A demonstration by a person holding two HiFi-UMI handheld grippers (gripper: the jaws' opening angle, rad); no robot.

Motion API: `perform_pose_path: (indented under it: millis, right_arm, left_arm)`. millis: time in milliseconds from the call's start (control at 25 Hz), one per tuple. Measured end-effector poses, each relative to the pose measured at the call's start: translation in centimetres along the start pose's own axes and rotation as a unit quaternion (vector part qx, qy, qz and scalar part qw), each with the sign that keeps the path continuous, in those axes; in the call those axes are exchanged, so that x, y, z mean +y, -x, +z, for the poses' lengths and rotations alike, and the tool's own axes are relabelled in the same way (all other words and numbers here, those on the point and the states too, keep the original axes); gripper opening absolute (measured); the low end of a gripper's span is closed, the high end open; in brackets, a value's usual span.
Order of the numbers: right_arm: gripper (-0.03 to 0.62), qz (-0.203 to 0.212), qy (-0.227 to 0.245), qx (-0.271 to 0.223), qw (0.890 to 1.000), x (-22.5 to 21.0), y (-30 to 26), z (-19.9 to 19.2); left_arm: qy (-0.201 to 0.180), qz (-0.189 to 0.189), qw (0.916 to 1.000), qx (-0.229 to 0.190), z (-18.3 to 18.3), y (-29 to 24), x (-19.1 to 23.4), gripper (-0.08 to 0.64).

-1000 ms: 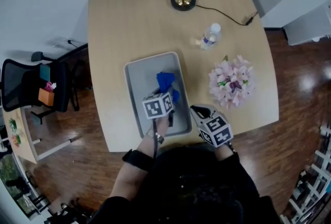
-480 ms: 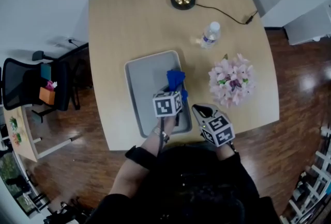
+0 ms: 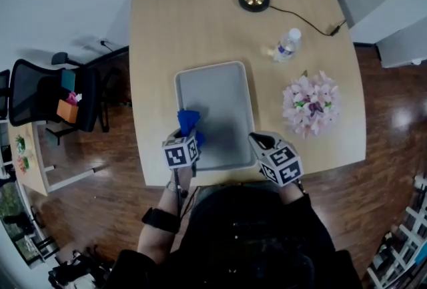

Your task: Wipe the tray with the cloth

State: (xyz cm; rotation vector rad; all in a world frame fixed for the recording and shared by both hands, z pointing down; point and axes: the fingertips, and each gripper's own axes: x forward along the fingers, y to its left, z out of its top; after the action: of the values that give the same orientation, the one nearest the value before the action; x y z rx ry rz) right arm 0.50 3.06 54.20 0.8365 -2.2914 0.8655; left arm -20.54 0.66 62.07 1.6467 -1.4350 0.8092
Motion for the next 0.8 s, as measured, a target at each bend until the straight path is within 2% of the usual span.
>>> perform_pose_path:
  millis: [120,280,360,560,680,800]
  right_arm:
    - [0.015,0.002,0.007,0.001,1.0,0.5,-0.3,-0.1]
    - [0.015,-0.002,0.009,0.001,1.0,0.7,0.0,-0.3]
    - [0.015,-0.007,0.007,-0.001,1.0,0.5,0.3,-0.4]
    - [0.015,-0.026,-0.005,-0.004,1.0,-0.4,1.8,-1.3]
    - [0.015,-0.04,-0.014,-0.007,0.999,-1.1,3.0,-1.8]
    - [0.015,-0.052,-0.023,-0.01,0.998,-1.9,4.1,-2.5]
  left_arm:
    - [0.003,-0.01,0.9999,0.005,-0.8,-0.7,0.4,0.114]
    - [0.013,-0.005,0.9999,0.004,-1.0,-1.5,-0.7,0.114]
    - [0.022,-0.016,0.9996,-0.002,-0.9,-1.7,-2.2,0.114]
    - [-0.006,-0.088,0.9961,0.0,-0.6,-2.8,-10.4,0.114]
    - [-0.007,-0.136,0.9907,0.011,-0.4,-3.9,-15.9,0.114]
    - [-0.029,-0.146,0.9888,0.016,-0.4,-4.6,-19.2,0.115]
